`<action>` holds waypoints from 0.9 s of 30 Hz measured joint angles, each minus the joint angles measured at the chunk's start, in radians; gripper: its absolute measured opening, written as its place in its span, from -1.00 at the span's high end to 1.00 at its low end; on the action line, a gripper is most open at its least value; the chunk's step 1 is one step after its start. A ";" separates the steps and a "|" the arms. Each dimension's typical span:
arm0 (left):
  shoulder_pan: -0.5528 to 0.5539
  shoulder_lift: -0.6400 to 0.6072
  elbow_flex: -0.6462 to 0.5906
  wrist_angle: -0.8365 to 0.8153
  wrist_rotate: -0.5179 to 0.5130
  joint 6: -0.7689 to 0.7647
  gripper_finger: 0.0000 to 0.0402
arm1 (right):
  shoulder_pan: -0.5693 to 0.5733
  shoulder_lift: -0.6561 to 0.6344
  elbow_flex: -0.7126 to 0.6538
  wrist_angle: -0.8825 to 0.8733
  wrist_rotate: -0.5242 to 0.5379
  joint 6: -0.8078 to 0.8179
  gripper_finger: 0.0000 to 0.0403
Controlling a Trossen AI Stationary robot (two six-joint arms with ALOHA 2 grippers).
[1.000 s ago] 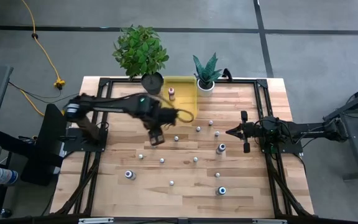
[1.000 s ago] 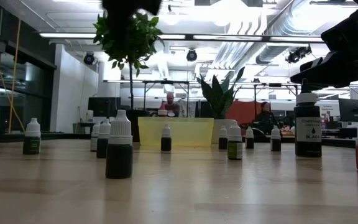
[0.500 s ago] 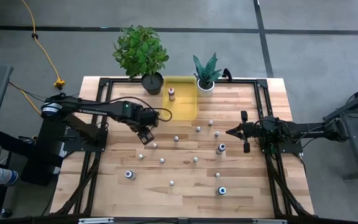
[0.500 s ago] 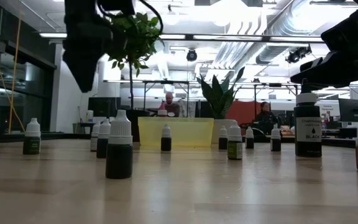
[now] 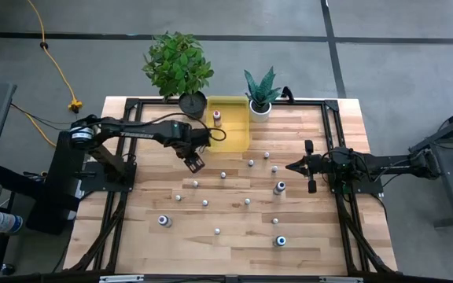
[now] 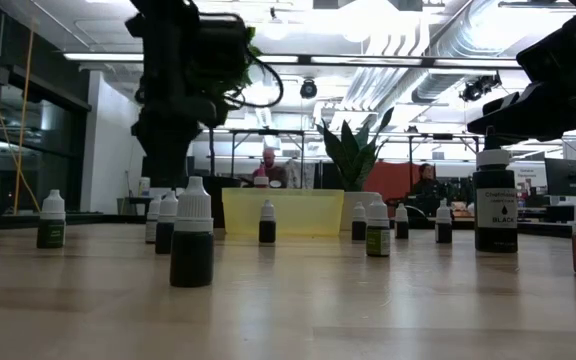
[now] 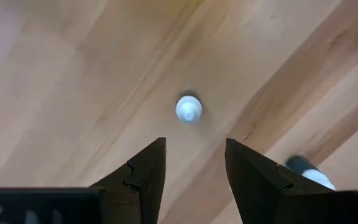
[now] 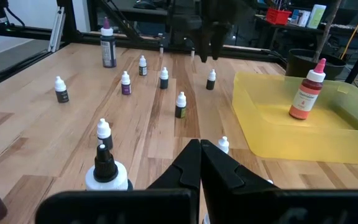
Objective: Pick & Place food coloring
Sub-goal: Put the small red food coloring bottle into the yellow bin
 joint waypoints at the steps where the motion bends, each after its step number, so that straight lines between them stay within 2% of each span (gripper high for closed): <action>1: 0.005 0.006 0.000 0.007 0.001 0.002 0.22 | 0.000 0.000 0.000 0.000 0.000 0.000 1.00; 14: 0.033 0.110 0.000 0.077 0.032 0.019 0.22 | 0.000 0.000 0.000 0.000 0.000 0.000 1.00; 27: 0.033 0.111 0.000 0.076 0.018 0.019 0.22 | 0.000 0.000 0.000 0.000 0.000 0.000 1.00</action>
